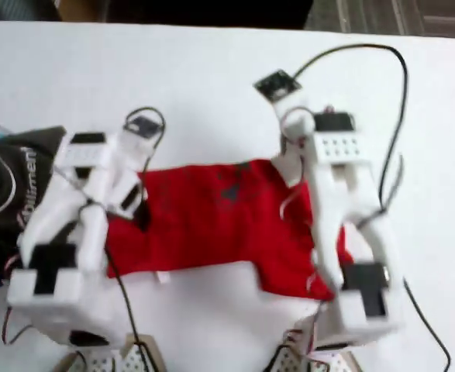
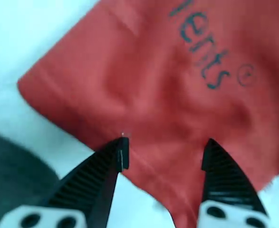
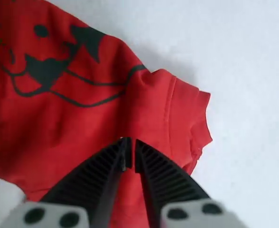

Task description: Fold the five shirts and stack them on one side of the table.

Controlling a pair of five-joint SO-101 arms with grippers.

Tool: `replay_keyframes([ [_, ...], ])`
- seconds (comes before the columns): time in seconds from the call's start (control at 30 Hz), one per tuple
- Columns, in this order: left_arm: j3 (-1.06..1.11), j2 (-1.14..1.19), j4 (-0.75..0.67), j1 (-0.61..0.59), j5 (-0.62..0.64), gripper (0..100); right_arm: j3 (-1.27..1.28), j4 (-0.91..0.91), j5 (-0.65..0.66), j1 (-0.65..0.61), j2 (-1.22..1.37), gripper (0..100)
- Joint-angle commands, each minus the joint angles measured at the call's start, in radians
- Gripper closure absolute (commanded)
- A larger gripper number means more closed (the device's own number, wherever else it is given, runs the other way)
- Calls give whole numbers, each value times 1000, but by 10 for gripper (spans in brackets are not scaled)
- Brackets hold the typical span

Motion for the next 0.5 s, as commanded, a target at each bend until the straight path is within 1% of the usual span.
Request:
replay_keyframes([
  [0.0,-110,101,25,-5,11,736,-147,-10,-9,41,180,978],
  [0.1,-162,176,37,-34,48,736,-203,-10,-9,93,295,978],
  [0.3,-239,275,37,-69,55,736,-287,-10,-2,213,420,978],
  [0.47,-306,305,87,-64,58,736,-316,2,0,240,433,978],
])
